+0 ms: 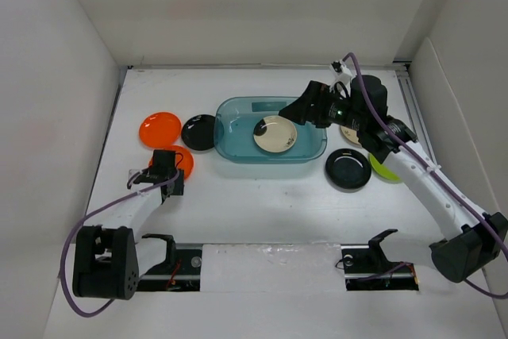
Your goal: Place the plates into the plastic bin on the countertop
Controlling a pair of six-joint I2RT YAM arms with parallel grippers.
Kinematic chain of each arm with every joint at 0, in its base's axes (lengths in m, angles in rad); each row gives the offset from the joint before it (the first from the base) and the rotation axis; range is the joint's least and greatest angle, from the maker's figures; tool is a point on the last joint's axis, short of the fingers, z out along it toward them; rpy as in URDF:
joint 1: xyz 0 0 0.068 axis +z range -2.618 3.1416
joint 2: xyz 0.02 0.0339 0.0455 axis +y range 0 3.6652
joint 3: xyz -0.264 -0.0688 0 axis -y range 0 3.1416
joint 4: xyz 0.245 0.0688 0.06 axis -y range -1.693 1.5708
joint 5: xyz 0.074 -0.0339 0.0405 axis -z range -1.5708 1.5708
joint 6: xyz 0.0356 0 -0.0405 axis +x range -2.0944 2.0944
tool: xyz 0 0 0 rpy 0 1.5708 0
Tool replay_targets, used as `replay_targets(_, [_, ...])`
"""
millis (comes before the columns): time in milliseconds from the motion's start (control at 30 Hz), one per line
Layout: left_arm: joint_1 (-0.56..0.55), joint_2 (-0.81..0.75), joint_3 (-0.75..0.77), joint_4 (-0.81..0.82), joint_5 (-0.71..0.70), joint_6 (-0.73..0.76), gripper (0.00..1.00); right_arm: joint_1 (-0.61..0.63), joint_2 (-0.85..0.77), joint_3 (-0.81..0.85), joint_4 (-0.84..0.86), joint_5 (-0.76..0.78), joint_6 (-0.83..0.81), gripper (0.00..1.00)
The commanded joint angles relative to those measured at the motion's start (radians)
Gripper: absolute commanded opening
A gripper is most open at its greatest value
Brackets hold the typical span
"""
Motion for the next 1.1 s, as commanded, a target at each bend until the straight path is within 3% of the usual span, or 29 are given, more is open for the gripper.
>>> replay_targets(0, [0.002, 0.000, -0.073, -0.099, -0.036, -0.054, 0.28, -0.005, -0.021, -0.001, 0.047, -0.038, 0.004, 0.99])
replay_targets(267, [0.002, -0.107, -0.117, -0.099, -0.015, -0.054, 0.00, -0.015, -0.063, -0.011, 0.056, -0.047, 0.014, 0.98])
replay_targets(433, [0.002, -0.107, -0.059, -0.158, -0.027, -0.019, 0.00, -0.024, -0.072, -0.011, 0.056, -0.047, 0.014, 0.98])
replay_targets(700, [0.002, -0.291, 0.175, -0.347, -0.185, 0.044, 0.00, -0.024, -0.083, 0.000, 0.036, -0.047, 0.014, 0.98])
replay_targets(833, [-0.008, -0.343, 0.292, -0.347, -0.239, 0.194, 0.00, -0.024, -0.110, 0.009, 0.001, -0.015, 0.014, 0.98])
replay_targets(900, [-0.017, -0.343, 0.344, -0.192, -0.239, 0.333, 0.00, -0.024, -0.138, 0.009, -0.030, 0.008, 0.004, 0.98])
replay_targets(1067, [-0.052, -0.248, 0.444, 0.034, -0.027, 0.625, 0.00, -0.024, -0.182, -0.003, -0.066, 0.083, 0.004, 0.98])
